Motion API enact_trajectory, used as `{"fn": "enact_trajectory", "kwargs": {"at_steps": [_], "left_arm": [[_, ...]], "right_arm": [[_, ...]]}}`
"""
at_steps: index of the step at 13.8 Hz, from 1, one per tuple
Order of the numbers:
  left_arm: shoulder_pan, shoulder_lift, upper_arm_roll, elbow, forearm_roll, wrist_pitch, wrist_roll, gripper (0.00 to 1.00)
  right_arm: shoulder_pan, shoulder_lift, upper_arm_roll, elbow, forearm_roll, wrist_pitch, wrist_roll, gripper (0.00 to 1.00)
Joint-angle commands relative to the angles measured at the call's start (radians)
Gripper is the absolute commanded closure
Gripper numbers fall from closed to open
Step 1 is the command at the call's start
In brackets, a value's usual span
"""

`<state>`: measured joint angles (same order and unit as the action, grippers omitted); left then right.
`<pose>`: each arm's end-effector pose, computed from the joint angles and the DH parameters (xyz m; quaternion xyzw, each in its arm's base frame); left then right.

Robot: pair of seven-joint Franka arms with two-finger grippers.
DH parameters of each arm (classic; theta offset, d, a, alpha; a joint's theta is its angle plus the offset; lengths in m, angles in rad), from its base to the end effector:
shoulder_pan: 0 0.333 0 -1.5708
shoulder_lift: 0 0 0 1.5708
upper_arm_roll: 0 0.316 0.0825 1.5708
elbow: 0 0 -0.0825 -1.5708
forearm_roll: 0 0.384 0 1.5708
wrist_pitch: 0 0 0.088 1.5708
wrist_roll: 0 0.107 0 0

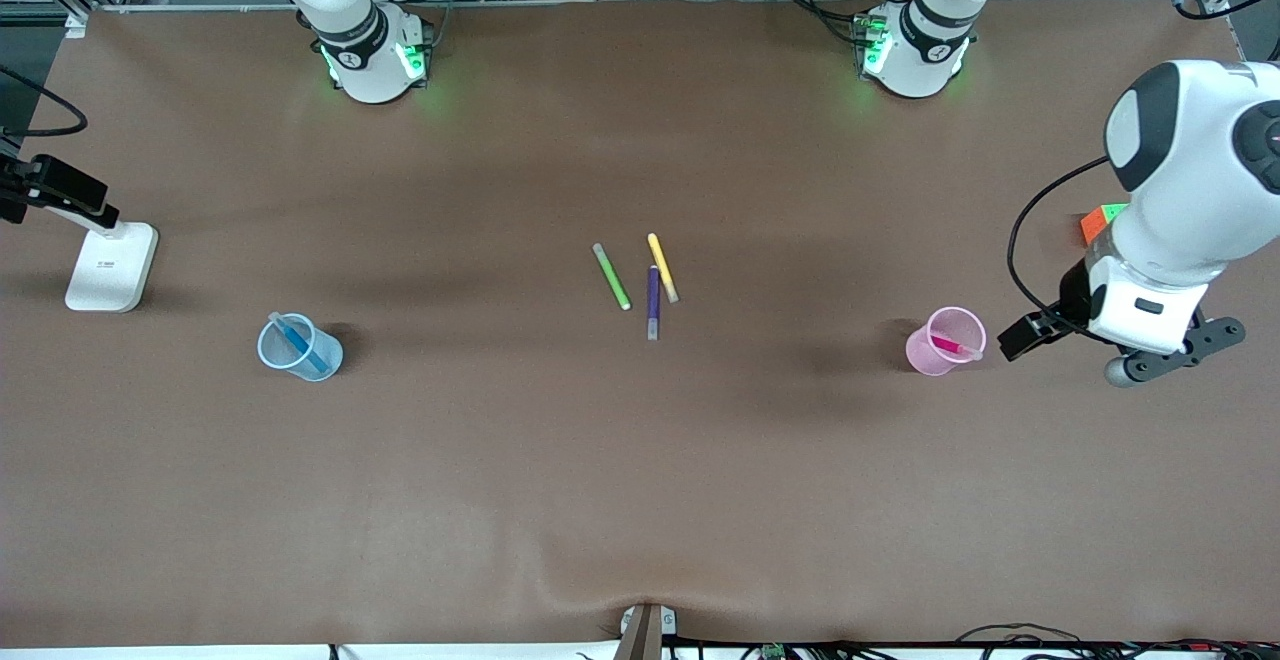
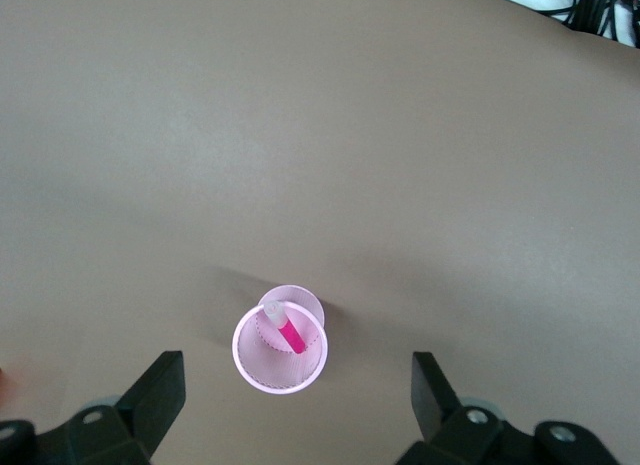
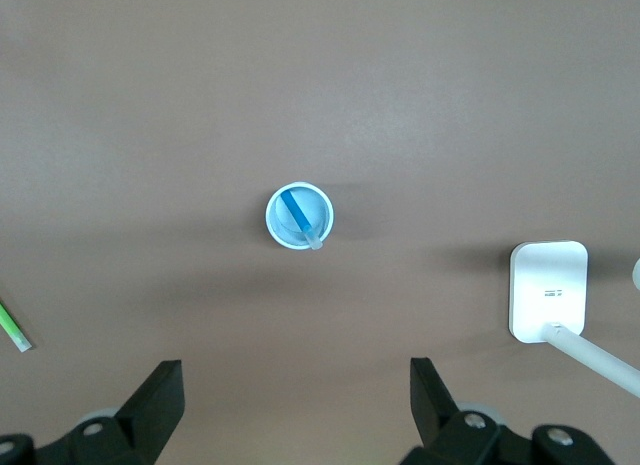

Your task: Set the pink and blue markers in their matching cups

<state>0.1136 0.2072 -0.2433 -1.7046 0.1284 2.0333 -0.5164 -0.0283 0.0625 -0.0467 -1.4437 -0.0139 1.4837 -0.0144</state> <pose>0.6317 -0.0644 0.4827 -0.9826 -0.1712 -0.0717 0.0125 0.5639 -0.0430 0.6414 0.9994 -0.0308 -0.0116 0.0079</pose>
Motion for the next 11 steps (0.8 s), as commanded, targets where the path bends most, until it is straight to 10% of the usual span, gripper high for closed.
{"fn": "enact_trajectory", "kwargs": {"at_steps": [1, 11], "left_arm": [[0.009, 0.008, -0.004, 0.052, -0.021, -0.065, 0.067, 0.0], [0.061, -0.098, -0.019, 0.129, -0.023, -0.318, 0.377, 0.0]], "right_arm": [[0.002, -0.029, 0.001, -0.027, 0.017, 0.004, 0.016, 0.0], [-0.001, -0.029, 0.002, -0.027, 0.017, 0.001, 0.016, 0.0]]}}
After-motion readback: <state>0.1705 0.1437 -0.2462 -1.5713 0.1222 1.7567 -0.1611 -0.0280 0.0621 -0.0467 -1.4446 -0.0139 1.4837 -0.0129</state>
